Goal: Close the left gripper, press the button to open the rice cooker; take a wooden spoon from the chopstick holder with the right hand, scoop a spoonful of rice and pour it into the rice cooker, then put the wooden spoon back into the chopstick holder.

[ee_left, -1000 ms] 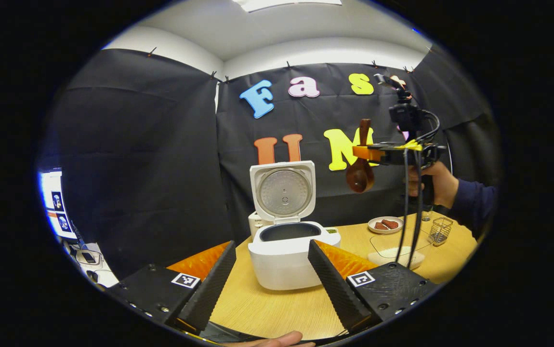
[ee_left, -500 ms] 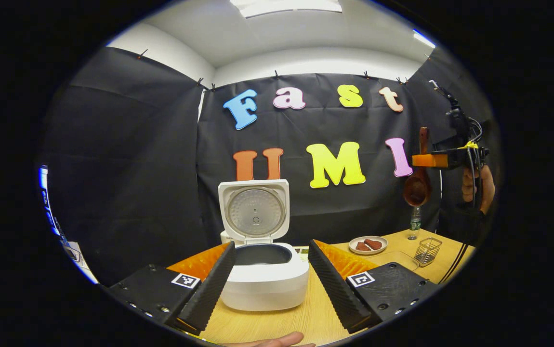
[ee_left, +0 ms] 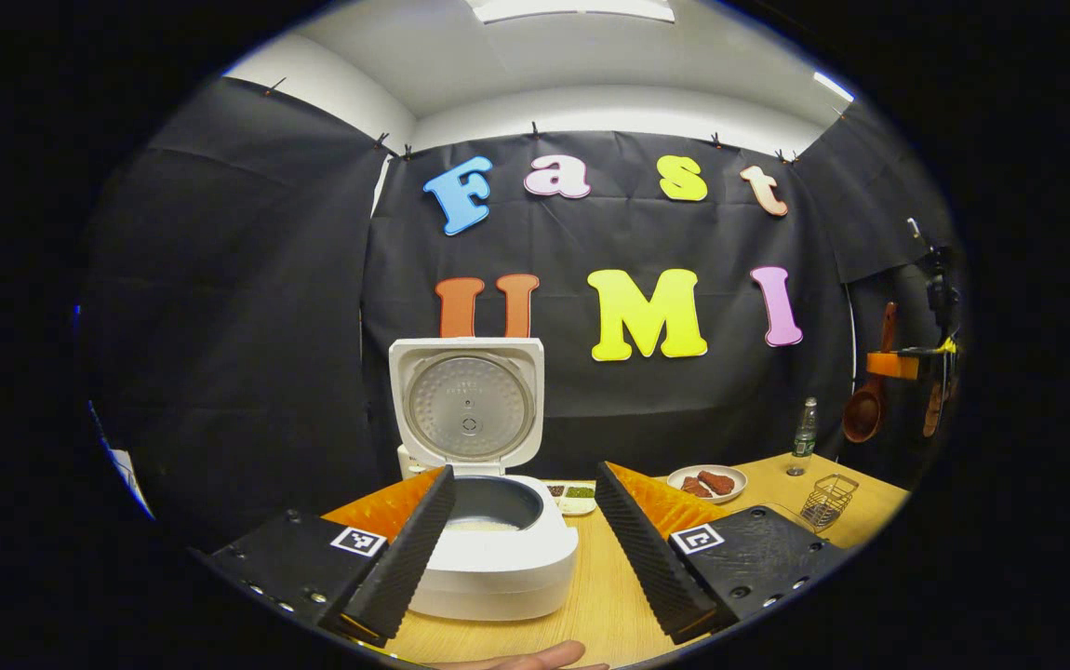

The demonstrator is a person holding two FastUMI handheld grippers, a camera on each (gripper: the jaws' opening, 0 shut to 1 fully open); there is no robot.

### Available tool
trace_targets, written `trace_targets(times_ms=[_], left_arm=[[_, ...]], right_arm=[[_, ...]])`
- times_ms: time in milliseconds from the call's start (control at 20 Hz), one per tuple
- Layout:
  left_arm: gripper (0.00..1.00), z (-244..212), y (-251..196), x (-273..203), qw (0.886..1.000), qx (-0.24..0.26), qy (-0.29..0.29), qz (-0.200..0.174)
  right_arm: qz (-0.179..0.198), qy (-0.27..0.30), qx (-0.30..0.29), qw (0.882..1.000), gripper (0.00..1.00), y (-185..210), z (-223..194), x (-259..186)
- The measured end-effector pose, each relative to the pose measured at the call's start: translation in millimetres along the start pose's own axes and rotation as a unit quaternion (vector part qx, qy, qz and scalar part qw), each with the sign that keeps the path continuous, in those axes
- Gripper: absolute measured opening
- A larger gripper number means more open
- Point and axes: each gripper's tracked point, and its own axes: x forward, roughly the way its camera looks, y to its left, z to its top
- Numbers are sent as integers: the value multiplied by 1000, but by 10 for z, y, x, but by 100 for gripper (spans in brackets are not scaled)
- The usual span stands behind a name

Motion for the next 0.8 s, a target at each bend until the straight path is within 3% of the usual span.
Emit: trace_targets(times_ms=[400, 600, 750, 800], left_arm=[[96, 193, 272, 209, 1000, -4, 14, 23], [95, 327, 263, 305, 1000, -3, 15, 17], [95, 515, 232, 416, 1000, -9, 9, 4], [95, 577, 240, 457, 1000, -15, 7, 1]], right_arm=[[-51, 70, 43, 995, 16, -478, -912, 375], [-38, 79, 68, 994, 19, -473, -1034, 349], [-65, 56, 61, 994, 97, -602, -926, 260], [-72, 50, 60, 994, 100, -619, -841, 190]])
